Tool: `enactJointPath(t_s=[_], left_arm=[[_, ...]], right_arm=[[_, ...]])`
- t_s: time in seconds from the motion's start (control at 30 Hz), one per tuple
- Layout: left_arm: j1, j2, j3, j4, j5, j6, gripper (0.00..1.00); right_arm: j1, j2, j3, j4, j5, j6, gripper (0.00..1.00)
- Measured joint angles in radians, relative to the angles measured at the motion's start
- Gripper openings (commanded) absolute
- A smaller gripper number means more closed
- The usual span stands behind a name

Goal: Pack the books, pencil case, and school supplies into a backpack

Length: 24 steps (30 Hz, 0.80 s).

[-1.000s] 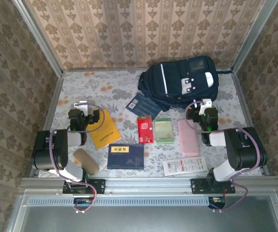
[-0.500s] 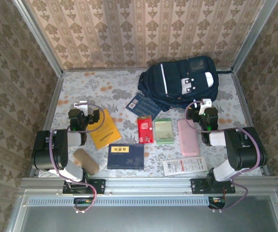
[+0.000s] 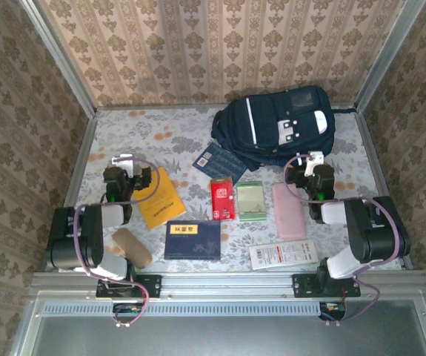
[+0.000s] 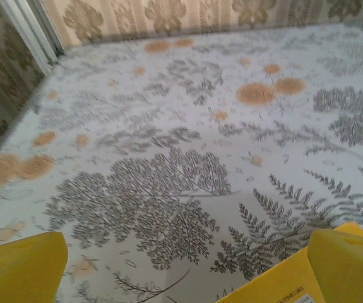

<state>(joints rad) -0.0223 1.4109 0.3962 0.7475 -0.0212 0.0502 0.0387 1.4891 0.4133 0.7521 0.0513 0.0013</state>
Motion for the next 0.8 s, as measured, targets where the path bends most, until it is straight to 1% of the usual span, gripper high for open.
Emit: enactJointPath(t_s=[0.03,0.13,0.2,0.23,0.33,0.37,0.43,0.5,0.53,0.57,0.6,0.63,0.67,0.73,0.8], left_arm=[[-0.006,-0.048,0.000,-0.031,-0.008,0.004,1.00],[-0.100,-0.233,0.042,-0.154,-0.042,0.023,1.00],[-0.158,-0.301,0.093,-0.209,-0.053,0.025,1.00],[-0.195,-0.331,0.135,-0.264,-0.054,0.012,1.00],[-0.277,-0.402,0.251,-0.386,0.000,-0.031,1.00],[-0.305,-0.420,0.281,-0.428,0.000,-0.042,1.00],[-0.402,-0.454,0.360,-0.535,-0.036,-0.071,1.00],[-0.502,-0.462,0.443,-0.650,-0.075,-0.102,1.00],[-0.547,-0.457,0.486,-0.712,-0.088,-0.118,1.00],[-0.573,-0.446,0.534,-0.785,-0.093,-0.137,1.00],[-0.586,-0.426,0.587,-0.857,-0.101,-0.161,1.00],[-0.587,-0.401,0.657,-0.966,-0.111,-0.182,1.00],[-0.586,-0.365,0.718,-1.041,-0.127,-0.208,1.00],[-0.578,-0.309,0.805,-1.137,-0.166,-0.267,1.00],[-0.547,-0.292,0.807,-1.191,-0.148,-0.325,1.00]], right_arm=[[0.020,-0.042,0.012,-0.051,0.009,-0.011,1.00],[0.113,-0.181,0.063,-0.118,0.041,-0.021,1.00],[0.191,-0.263,0.117,-0.142,0.070,-0.009,1.00],[0.235,-0.293,0.162,-0.191,0.082,-0.001,1.00],[0.366,-0.344,0.307,-0.318,0.114,0.008,1.00],[0.408,-0.360,0.346,-0.361,0.135,0.016,1.00],[0.498,-0.382,0.462,-0.516,0.195,0.036,1.00],[0.549,-0.377,0.597,-0.684,0.226,0.060,1.00],[0.563,-0.367,0.672,-0.768,0.236,0.074,1.00],[0.569,-0.358,0.729,-0.830,0.245,0.092,1.00],[0.572,-0.347,0.803,-0.911,0.255,0.112,1.00],[0.570,-0.344,0.838,-0.963,0.254,0.122,1.00],[0.565,-0.346,0.873,-1.011,0.251,0.136,1.00],[0.555,-0.375,0.854,-1.033,0.252,0.162,1.00],[0.500,-0.410,0.791,-1.026,0.189,0.225,1.00]])
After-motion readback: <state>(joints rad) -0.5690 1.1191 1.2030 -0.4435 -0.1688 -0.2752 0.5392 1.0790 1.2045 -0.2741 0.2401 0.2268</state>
